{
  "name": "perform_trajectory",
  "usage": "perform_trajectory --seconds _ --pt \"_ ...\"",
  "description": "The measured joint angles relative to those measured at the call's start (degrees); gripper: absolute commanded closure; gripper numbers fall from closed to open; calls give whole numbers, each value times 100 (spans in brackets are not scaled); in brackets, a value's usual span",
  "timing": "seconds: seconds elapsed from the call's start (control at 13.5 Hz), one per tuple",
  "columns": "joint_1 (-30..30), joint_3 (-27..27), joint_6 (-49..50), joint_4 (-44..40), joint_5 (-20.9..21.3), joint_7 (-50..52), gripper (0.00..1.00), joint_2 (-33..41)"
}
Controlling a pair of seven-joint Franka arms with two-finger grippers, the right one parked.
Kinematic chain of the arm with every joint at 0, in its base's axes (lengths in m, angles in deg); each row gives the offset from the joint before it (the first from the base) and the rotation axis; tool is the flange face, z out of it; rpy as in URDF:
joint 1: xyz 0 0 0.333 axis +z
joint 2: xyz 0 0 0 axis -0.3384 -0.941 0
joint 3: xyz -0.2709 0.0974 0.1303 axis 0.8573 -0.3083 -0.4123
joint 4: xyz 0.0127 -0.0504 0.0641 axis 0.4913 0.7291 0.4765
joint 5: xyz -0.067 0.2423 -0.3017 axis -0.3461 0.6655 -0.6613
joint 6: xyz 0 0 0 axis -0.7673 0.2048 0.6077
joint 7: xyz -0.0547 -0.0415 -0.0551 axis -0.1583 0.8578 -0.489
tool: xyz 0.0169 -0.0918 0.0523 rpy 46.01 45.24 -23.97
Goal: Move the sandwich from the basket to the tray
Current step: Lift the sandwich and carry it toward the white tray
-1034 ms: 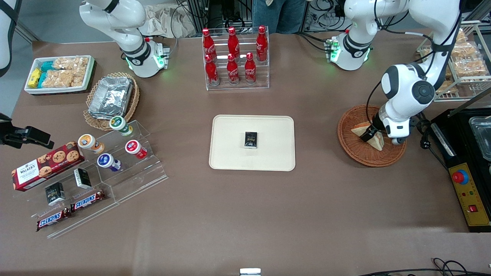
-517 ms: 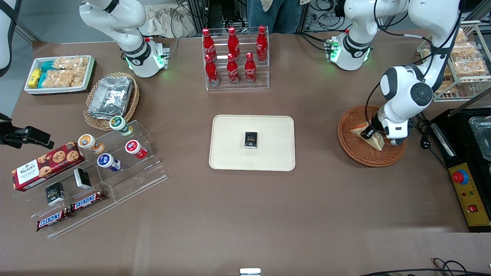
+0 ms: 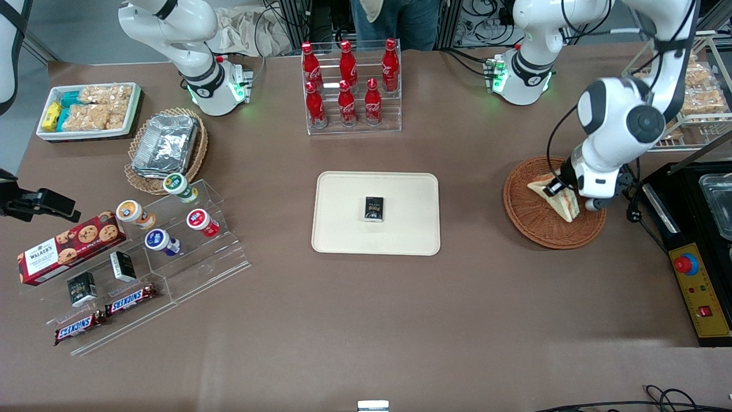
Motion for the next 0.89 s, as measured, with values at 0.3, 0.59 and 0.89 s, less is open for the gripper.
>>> perform_trajectory --seconds 0.3,0.59,0.89 --pt "-228 914 1328 -858 -2 -594 100 328" --pt "-301 1922 1529 -1363 -70 -753 100 -76" --pt "-361 2744 756 -1328 226 -392 100 -782"
